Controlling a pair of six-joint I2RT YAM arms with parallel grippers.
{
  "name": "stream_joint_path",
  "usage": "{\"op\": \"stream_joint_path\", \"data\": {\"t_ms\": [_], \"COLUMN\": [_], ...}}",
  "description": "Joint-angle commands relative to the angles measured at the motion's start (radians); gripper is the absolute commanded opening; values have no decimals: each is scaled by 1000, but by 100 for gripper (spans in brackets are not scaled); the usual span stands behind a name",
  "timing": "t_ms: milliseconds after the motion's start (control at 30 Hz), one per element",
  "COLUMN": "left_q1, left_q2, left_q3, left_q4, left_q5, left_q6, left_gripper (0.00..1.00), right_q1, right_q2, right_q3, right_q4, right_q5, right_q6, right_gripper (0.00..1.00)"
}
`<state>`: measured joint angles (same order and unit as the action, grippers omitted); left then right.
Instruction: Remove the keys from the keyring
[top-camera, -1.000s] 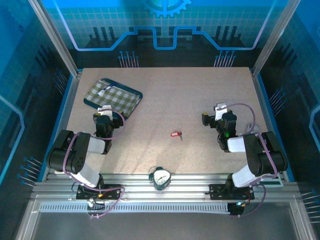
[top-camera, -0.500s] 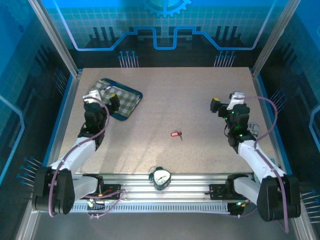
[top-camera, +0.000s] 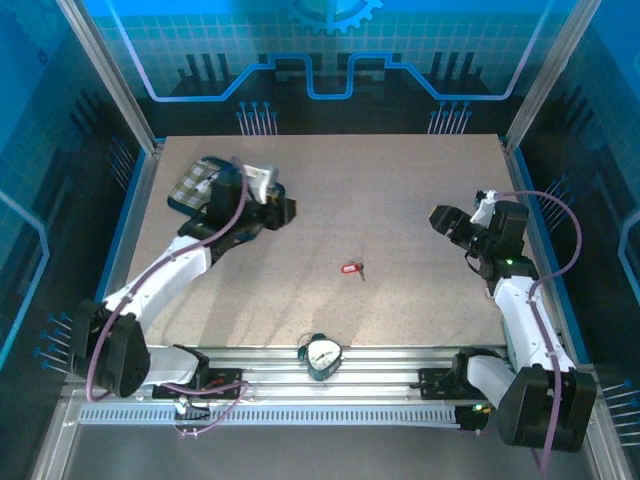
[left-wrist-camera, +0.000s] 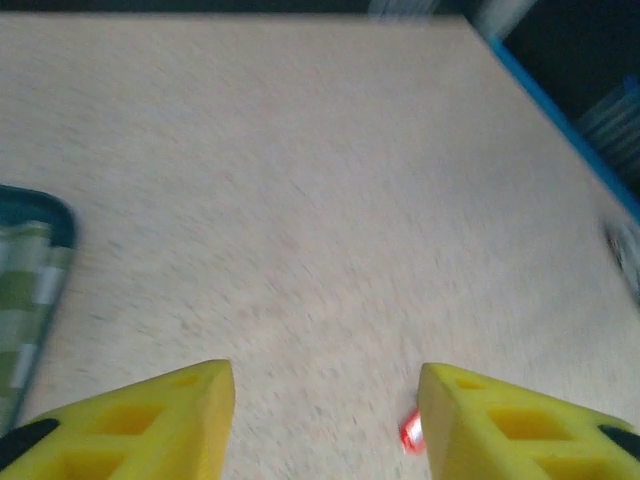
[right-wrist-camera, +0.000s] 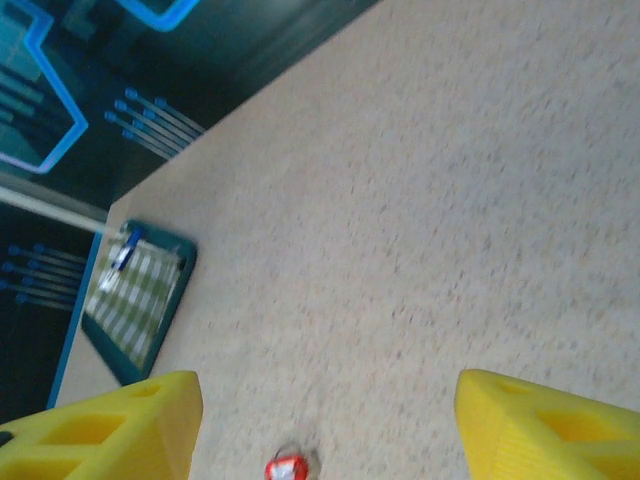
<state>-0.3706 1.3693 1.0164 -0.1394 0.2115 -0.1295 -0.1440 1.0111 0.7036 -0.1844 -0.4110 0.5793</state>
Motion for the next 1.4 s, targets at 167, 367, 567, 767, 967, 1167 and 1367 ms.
{"op": "stream_joint_path", "data": {"t_ms": [167, 367, 567, 767, 967, 1167, 1367], "left_q1": [-214, -318, -330, -330, -344, -356, -357], "left_q2": [269, 414, 454, 460, 519, 559, 607], "left_q3": [240, 312, 291, 255, 265, 278, 314], "left_q4": [-305, -359, -351, -278, -269, -213, -195], "left_q5": [32, -2, 119, 147, 114, 89, 64], "left_q6": [323, 527, 793, 941, 1070, 1087, 1085], "left_gripper": [70, 68, 59, 59, 59, 54, 50], "right_q1": [20, 20, 20, 18, 18, 18, 18], "right_q2": [-71, -121, -142, -169, -167, -169, -163], "right_q3": [5, -14, -18, -26, -29, -29, -24], "right_q4": [-302, -338, -351, -363, -370, -372, -376], "right_q5": [-84, -78, -89, -81, -83, -77, -80], "right_q6": [-50, -54, -55, -58, -61, -62, -69], "right_gripper": [68, 69, 70, 71, 71, 71, 72]}}
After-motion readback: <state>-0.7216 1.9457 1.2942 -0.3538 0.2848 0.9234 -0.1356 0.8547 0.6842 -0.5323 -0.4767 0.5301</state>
